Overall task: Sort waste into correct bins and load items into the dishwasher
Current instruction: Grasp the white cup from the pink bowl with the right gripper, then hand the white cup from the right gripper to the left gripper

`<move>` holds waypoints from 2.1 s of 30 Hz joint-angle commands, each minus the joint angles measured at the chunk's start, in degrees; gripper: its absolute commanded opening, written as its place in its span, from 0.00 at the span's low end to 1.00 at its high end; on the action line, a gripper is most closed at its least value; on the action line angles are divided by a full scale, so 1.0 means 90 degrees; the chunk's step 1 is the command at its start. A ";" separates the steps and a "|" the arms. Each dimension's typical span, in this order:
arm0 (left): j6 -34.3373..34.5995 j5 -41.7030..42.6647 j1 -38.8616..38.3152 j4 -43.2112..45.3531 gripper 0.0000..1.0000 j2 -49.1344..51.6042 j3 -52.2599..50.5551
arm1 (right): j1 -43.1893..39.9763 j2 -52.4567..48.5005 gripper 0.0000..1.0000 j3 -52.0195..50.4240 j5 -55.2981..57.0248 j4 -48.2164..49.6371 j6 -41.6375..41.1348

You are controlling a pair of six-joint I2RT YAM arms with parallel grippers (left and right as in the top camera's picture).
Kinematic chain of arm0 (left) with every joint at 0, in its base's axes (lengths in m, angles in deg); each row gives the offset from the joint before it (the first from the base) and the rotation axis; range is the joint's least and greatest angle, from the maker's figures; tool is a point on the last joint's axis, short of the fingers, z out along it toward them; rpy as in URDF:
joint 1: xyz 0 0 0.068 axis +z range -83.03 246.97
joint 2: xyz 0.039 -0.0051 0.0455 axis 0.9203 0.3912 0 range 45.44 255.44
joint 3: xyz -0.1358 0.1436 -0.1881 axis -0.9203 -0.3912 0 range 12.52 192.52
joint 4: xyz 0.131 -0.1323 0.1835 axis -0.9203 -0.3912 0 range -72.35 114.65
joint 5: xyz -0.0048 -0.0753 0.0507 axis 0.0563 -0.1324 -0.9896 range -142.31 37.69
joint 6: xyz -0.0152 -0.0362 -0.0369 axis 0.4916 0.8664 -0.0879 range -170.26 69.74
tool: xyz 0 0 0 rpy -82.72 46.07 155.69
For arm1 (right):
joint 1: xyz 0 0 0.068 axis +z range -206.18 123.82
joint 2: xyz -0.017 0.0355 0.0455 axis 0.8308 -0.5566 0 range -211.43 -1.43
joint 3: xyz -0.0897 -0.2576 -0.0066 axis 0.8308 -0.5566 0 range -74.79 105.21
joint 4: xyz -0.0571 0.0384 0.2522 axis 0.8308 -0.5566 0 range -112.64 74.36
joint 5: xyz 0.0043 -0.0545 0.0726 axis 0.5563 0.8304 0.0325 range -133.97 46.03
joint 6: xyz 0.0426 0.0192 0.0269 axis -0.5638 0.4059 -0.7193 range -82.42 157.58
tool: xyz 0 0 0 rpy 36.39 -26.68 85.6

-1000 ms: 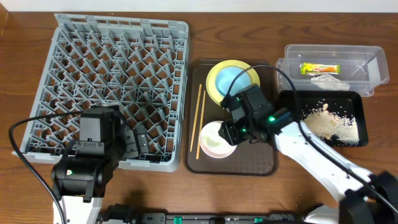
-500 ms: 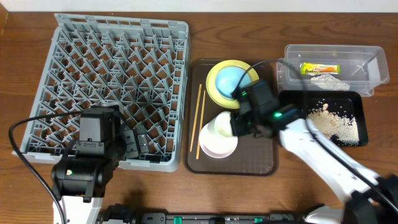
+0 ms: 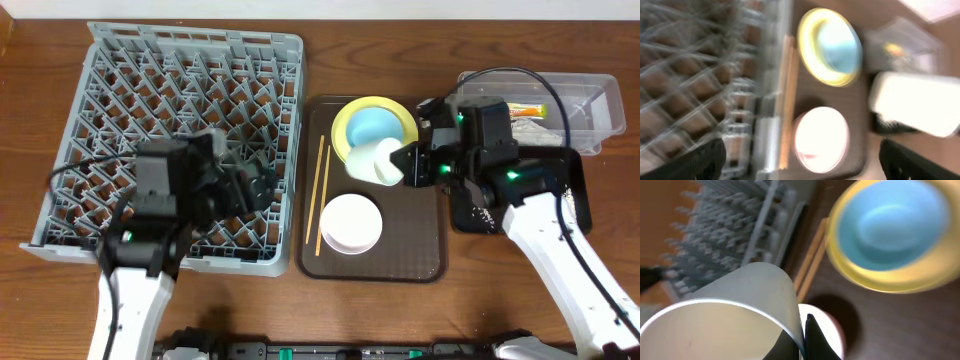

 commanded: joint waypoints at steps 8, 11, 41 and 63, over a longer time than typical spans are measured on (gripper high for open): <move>0.0755 0.4459 0.0019 0.2161 0.98 0.1506 0.0119 | -0.0015 -0.0753 0.01 0.0039 -0.3237 0.1418 -0.0435; 0.1064 0.4595 -0.0007 0.2489 0.98 0.1790 0.0119 | -0.0012 -0.0852 0.01 0.0039 -0.3667 0.2033 -0.0840; 0.2319 0.4828 -0.1083 0.4602 0.71 0.1865 0.0119 | 0.0272 -0.0852 0.01 0.0039 -0.3956 0.2790 -0.1518; 0.1311 0.3781 -0.1073 0.4427 0.10 0.1868 0.0119 | 0.0032 -0.0850 0.19 0.0039 -0.3959 0.2169 -0.1188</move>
